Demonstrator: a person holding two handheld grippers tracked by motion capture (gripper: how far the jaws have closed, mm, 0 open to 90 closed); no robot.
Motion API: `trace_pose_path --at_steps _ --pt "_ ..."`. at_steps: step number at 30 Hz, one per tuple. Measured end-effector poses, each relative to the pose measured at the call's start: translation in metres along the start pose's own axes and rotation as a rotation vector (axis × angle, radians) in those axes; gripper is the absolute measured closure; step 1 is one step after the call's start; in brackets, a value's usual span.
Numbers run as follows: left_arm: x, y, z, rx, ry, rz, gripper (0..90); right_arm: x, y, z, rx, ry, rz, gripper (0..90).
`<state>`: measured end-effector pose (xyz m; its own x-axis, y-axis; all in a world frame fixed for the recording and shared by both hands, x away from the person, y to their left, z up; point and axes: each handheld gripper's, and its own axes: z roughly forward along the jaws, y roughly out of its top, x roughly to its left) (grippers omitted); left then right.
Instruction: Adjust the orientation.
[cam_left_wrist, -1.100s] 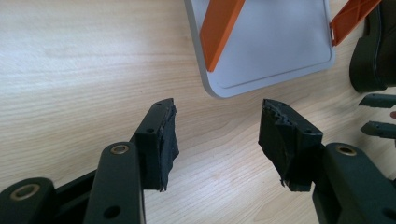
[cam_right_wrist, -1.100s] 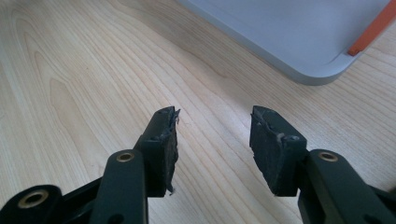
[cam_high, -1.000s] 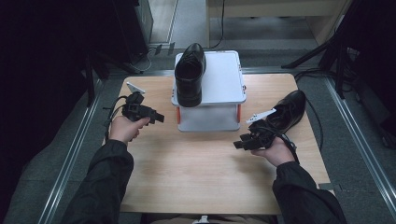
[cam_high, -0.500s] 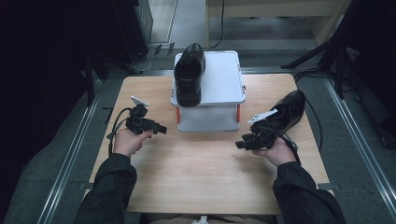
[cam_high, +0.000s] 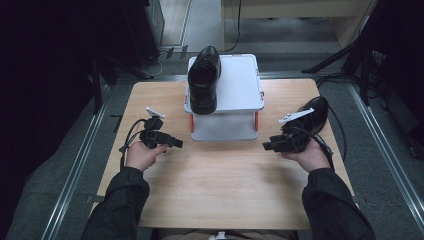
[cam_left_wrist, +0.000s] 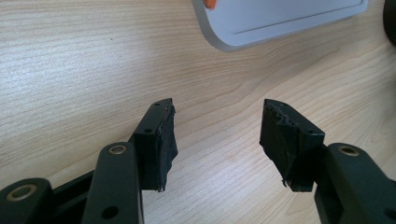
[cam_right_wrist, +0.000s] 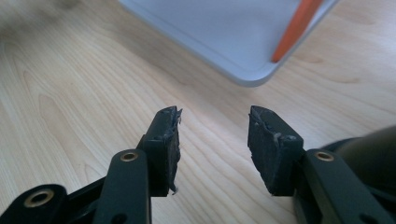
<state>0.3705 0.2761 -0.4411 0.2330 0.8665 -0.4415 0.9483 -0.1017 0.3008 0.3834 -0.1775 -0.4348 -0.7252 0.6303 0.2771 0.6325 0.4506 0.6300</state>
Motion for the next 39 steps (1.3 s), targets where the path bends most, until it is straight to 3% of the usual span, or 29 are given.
trace_pose_path --at_steps 9,13,18,22,29,32,36,39 --pt "0.000 0.000 0.000 0.000 -0.001 0.010 44.6 -0.018 0.020 -0.029 0.056 -0.050 0.026 56.7" --pt "-0.001 0.000 0.001 0.002 0.013 0.039 44.7 -0.025 0.030 -0.038 0.106 -0.066 0.035 54.4" --pt "-0.001 0.000 0.000 0.003 0.002 0.040 44.8 -0.032 0.044 -0.044 0.165 -0.100 0.053 57.1" --pt "0.000 0.000 0.000 0.005 0.005 0.041 44.8 -0.038 0.048 -0.043 0.204 -0.126 0.075 58.6" --pt "0.000 0.000 0.002 0.020 0.003 0.043 44.9 -0.049 0.049 -0.027 0.327 -0.154 0.117 65.6" --pt "0.001 0.000 0.002 0.010 -0.007 0.033 45.1 -0.052 0.049 -0.021 0.343 -0.120 0.151 71.5" --pt "0.002 0.000 0.002 0.011 -0.005 0.029 45.7 -0.053 0.051 -0.017 0.364 -0.124 0.182 73.4" --pt "0.003 0.000 0.002 0.012 -0.002 0.031 45.9 -0.055 0.053 -0.014 0.383 -0.122 0.232 77.0"
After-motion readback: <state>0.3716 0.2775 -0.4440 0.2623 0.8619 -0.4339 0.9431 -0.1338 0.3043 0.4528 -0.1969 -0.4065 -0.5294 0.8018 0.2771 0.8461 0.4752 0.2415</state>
